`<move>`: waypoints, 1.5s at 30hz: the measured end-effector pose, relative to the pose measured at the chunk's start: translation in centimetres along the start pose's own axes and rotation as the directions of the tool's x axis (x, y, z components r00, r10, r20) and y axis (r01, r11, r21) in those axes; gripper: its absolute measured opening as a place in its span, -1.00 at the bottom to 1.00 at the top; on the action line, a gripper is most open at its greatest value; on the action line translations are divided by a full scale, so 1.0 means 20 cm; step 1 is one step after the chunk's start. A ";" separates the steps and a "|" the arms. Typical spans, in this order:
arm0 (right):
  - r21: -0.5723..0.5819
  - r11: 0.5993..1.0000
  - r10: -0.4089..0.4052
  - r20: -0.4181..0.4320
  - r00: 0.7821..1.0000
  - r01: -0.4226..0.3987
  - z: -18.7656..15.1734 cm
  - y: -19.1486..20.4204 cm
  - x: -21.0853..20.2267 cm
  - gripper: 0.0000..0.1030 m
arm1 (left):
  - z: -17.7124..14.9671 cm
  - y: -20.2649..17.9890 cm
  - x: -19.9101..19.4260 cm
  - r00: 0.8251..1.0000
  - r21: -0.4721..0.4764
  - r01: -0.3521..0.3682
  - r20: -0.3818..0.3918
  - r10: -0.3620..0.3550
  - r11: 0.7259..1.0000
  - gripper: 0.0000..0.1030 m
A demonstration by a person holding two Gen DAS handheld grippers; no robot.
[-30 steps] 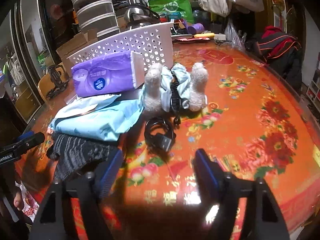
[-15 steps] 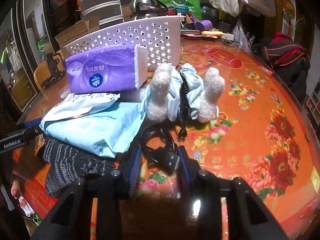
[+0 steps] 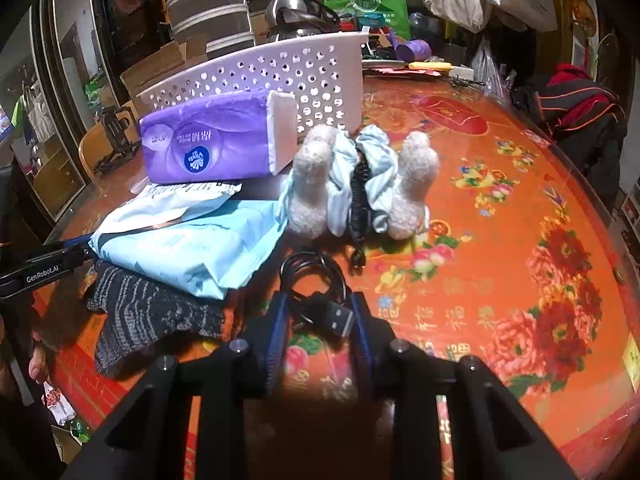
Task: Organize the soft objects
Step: 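Carry the pink roll in the left tool while the right tool carries the black cable into the basket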
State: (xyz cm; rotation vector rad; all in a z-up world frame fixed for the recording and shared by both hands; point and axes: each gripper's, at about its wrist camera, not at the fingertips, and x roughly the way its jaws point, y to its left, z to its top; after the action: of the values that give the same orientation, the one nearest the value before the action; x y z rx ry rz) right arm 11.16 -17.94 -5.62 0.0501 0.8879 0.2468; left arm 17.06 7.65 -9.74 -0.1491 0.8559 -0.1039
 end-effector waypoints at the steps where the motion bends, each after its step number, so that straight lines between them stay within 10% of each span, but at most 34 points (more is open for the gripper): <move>1: 0.001 1.000 0.002 0.005 1.000 -0.002 0.00 0.00 -0.01 -0.45 | 0.00 0.00 -0.01 1.000 -0.002 0.003 0.006 -0.003 1.000 -0.38; 30: -0.050 0.997 0.073 0.211 0.975 -0.064 0.32 0.03 -0.32 -0.50 | 0.18 -0.06 -0.36 0.986 0.038 0.016 0.165 -0.022 0.999 -0.39; 39: -0.105 0.990 0.113 0.241 0.964 -0.090 0.84 0.10 -0.28 -0.50 | 0.69 -0.14 -0.56 0.963 0.087 0.028 0.263 -0.050 0.996 -0.39; 45: -0.105 0.993 0.067 0.159 0.985 -0.050 1.25 0.11 0.03 -0.50 | 1.13 -0.15 -0.36 0.974 0.068 -0.012 0.227 -0.004 0.998 -0.39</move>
State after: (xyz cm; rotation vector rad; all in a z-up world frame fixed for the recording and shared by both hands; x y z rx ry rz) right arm 30.42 -14.13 10.00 0.0023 0.7114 0.3376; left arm 29.43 7.87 10.71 -0.0919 0.6236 -0.1103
